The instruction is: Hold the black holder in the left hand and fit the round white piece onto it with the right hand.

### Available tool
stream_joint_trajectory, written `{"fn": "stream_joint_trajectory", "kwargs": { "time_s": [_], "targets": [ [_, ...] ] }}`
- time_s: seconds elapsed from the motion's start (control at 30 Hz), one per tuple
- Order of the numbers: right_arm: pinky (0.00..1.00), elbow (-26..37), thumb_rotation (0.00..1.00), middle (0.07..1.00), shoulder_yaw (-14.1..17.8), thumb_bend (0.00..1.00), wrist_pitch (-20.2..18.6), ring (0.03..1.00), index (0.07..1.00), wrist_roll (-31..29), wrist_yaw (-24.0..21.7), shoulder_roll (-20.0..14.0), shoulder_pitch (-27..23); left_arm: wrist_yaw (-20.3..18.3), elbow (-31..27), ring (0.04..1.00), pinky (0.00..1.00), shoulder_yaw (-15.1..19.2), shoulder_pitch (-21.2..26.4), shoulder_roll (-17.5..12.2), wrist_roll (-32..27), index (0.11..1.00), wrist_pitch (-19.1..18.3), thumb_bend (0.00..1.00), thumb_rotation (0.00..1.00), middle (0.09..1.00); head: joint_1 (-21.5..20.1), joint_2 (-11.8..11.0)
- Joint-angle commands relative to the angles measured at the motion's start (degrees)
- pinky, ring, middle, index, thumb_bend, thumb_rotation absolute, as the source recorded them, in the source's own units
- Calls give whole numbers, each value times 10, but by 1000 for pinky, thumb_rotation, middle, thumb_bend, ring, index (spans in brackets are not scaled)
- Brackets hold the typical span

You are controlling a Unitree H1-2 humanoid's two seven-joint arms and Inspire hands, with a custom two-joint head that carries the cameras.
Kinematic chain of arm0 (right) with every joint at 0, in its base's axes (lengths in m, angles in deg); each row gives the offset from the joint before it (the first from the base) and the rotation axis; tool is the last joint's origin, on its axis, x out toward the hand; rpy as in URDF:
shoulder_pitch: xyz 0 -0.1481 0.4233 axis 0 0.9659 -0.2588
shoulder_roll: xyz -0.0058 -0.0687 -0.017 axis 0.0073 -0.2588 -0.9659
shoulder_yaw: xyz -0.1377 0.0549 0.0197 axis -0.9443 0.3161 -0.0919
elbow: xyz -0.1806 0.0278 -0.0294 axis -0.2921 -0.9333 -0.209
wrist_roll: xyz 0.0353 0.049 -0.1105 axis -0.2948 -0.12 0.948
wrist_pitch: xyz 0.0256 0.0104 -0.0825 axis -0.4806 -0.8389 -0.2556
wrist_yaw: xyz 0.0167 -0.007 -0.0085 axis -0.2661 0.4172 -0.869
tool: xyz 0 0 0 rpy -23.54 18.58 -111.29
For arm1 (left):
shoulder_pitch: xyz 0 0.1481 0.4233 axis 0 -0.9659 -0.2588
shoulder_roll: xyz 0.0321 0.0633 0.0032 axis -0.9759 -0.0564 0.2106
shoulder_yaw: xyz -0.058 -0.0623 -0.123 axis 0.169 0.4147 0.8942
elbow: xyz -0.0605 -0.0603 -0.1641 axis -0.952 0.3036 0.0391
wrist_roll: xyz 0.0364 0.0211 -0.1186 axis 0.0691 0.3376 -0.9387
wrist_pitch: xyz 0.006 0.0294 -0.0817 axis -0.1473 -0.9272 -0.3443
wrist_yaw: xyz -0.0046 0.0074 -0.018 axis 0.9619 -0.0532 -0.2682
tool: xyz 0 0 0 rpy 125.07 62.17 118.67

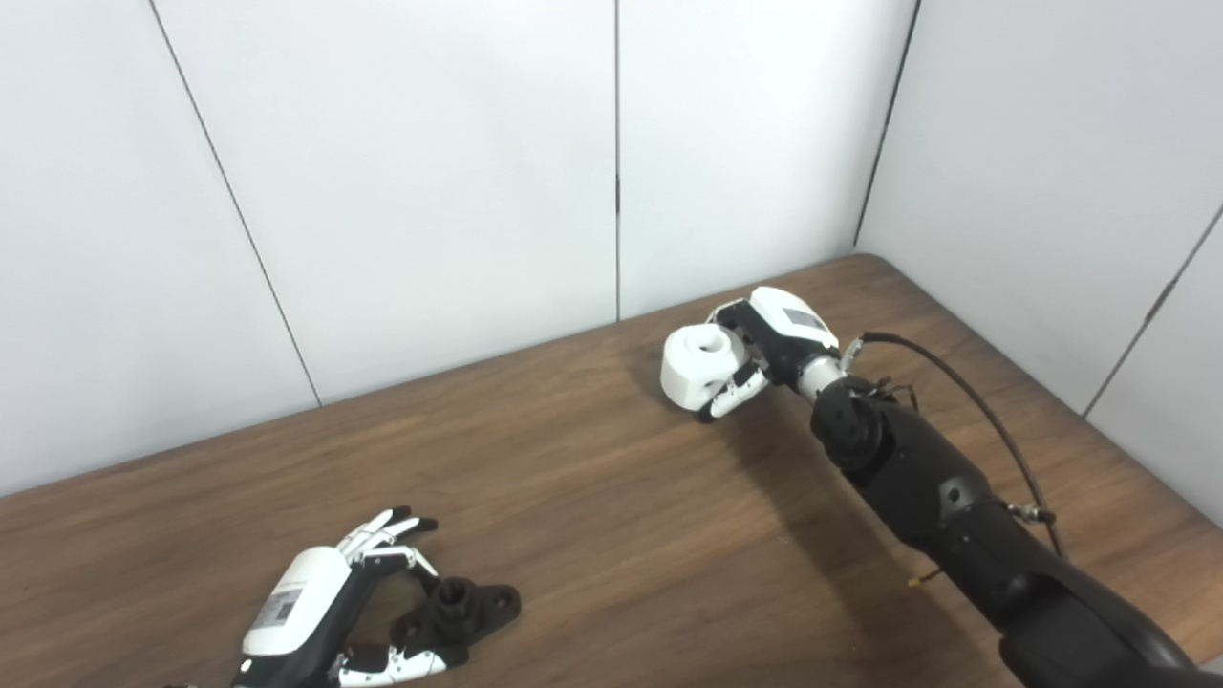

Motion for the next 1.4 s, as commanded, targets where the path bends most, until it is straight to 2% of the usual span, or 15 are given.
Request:
{"fn": "stream_joint_trajectory", "kwargs": {
  "time_s": [0.0,0.17,0.6,0.7,0.93,1.1,1.37],
  "targets": [
    [692,4,130,737,-7,520,8,793,482,10,0,6,-2,-33,51,946,921,-33,-73,-2,32,485,-13,521,45,865,5,1],
    [681,23,130,729,-4,519,4,782,483,4,-3,10,4,-38,43,949,921,-34,-75,-3,32,485,-19,521,45,868,12,4],
    [659,127,132,714,-8,522,-13,764,482,6,-45,27,17,-43,37,959,941,-33,-75,-3,35,485,-30,521,46,875,34,18],
    [633,157,131,709,-11,522,-1,753,482,12,-55,28,16,-43,39,962,944,-35,-73,-2,41,485,-33,521,47,879,41,22],
    [615,254,133,710,-11,520,-20,750,481,21,-114,27,17,-33,46,961,941,-37,-68,8,55,485,-38,522,49,878,69,31],
    [638,315,134,722,-7,521,-39,773,481,16,-154,37,28,-33,51,967,942,-38,-63,17,65,485,-46,522,50,882,91,38],
    [624,384,132,724,-10,521,-24,767,481,15,-184,42,31,-39,44,971,945,-39,-63,27,72,485,-61,522,51,886,127,51]
  ]
}}
